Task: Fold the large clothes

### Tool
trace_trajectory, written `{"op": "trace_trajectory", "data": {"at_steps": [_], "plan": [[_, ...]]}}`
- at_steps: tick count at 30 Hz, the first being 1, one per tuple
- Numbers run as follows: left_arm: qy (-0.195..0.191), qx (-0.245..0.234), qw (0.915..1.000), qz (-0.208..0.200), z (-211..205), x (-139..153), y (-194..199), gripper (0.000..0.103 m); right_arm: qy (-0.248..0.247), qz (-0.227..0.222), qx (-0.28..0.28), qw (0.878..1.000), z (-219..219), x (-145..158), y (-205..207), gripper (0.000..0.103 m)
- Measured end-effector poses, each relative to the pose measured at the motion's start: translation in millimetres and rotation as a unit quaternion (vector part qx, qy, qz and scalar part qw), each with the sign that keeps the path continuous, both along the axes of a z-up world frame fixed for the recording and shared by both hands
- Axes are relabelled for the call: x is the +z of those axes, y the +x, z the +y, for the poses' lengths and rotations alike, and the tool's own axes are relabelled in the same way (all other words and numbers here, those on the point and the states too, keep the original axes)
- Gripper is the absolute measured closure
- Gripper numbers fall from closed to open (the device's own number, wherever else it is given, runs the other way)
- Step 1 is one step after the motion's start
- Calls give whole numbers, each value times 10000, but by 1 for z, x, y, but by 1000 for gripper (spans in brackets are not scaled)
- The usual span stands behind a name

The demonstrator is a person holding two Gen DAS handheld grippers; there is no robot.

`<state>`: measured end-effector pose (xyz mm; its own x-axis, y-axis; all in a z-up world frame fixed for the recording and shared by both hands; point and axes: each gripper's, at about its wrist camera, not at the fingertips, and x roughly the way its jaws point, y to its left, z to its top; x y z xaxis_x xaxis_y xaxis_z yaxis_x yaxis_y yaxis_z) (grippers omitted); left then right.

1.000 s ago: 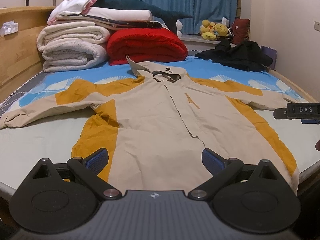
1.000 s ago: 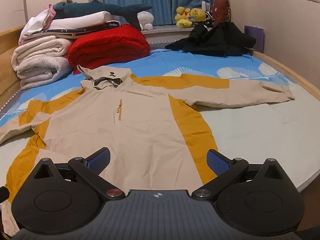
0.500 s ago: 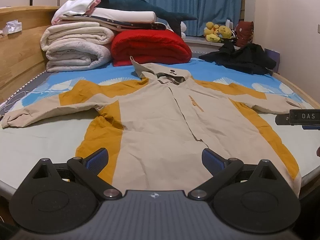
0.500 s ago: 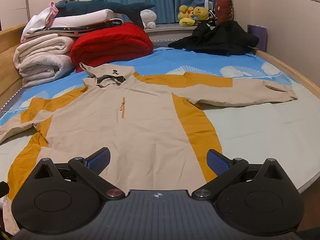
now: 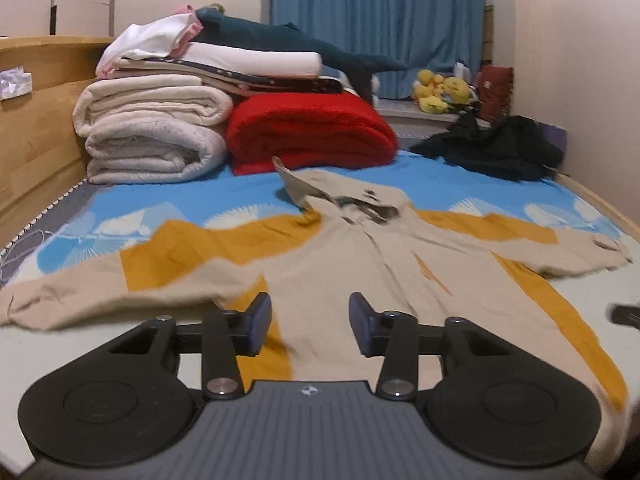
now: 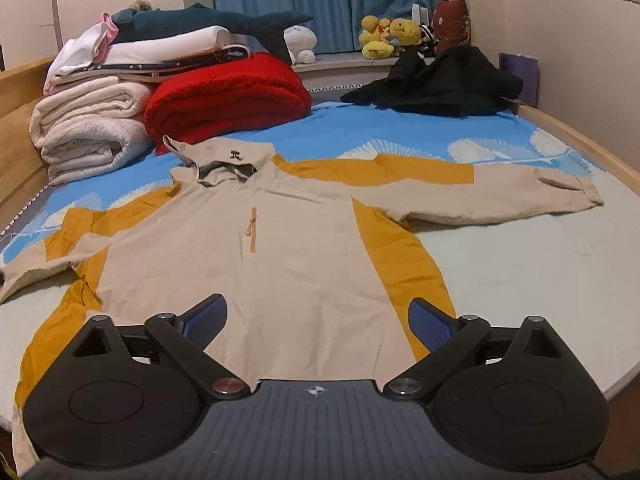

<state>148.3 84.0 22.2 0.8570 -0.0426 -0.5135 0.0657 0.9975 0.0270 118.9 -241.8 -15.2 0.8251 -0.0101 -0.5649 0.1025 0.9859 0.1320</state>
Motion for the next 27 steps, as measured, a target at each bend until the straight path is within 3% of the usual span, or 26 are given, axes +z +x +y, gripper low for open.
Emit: {"op": "trace_trajectory", "data": {"at_steps": [5, 8, 11, 14, 17, 19, 23, 27], "plan": [[-153, 492, 9985, 164, 61, -11, 76, 57, -32, -167, 1, 9999, 1, 12, 24, 15], [-186, 979, 9944, 339, 105, -32, 111, 57, -300, -533, 150, 9980, 16, 27, 50, 16], [-342, 1541, 9862, 506, 157, -54, 134, 57, -534, -790, 492, 9942, 41, 42, 89, 16], [-533, 2102, 9741, 643, 205, -68, 146, 54, -395, -980, 679, 9921, 59, 50, 130, 16], [-387, 2549, 9641, 637, 247, -77, 154, 31, -203, -1121, 804, 9902, 73, 47, 163, 16], [-302, 2979, 9520, 644, 274, -83, 159, 23, -151, -995, 935, 9905, 82, 36, 179, 16], [-710, 3782, 9207, 656, 331, -96, 160, 17, -111, -657, 1038, 9924, 97, 19, 198, 16], [-1477, 4614, 8700, 917, 394, -128, 154, 17, -235, -606, 1124, 9915, 116, 4, 207, 16]]}}
